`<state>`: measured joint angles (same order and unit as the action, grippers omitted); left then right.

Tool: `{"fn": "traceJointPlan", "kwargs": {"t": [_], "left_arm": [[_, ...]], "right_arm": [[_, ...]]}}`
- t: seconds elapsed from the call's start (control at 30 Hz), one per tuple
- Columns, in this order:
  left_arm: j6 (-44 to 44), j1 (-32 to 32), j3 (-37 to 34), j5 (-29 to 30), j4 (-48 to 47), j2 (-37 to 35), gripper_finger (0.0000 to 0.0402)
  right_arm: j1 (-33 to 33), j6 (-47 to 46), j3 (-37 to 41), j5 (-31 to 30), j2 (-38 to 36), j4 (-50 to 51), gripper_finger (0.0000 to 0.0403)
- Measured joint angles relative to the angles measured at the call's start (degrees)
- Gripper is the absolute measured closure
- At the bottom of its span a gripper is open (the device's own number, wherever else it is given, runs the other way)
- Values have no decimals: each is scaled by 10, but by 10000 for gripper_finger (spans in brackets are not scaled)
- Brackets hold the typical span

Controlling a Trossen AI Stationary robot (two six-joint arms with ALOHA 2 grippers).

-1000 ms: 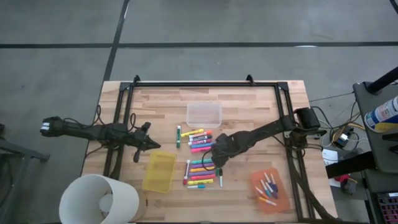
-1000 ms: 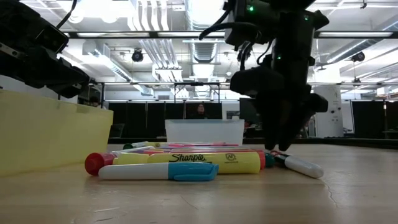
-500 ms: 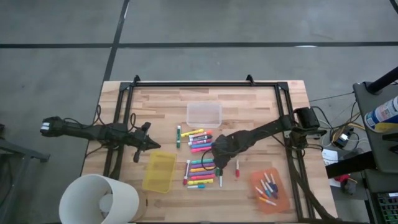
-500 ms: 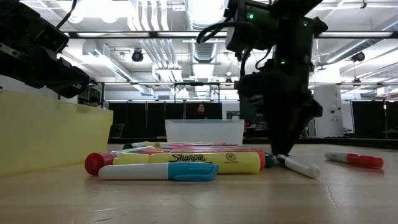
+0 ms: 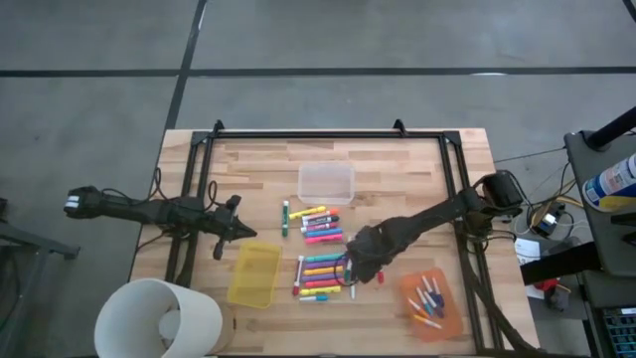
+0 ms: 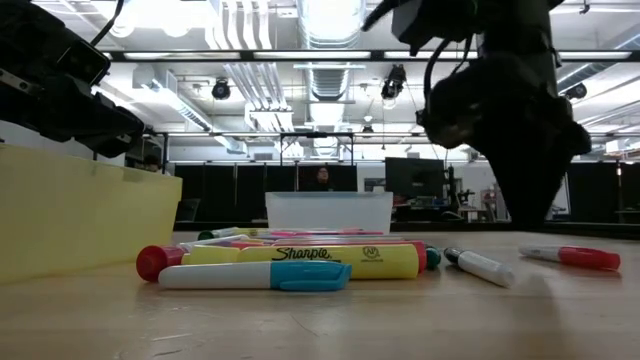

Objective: Pick & Place Markers
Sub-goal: Put the small red highlighter pen into the orange bin

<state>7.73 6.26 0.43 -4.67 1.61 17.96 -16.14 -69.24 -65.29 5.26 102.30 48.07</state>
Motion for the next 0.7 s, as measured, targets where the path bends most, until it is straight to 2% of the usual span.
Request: {"fn": "traceJointPlan", "kwargs": {"t": [0.4, 0.57, 0.7], "left_arm": [[0, 0, 0, 0, 0, 0, 401], [0, 0, 0, 0, 0, 0, 401], [0, 0, 0, 0, 0, 0, 401]], "right_arm": [[-13, -65, 42, -3, 0, -13, 294], [-12, -67, 73, 0, -2, -72, 294], [-12, -67, 82, 3, -3, -80, 294]]}}
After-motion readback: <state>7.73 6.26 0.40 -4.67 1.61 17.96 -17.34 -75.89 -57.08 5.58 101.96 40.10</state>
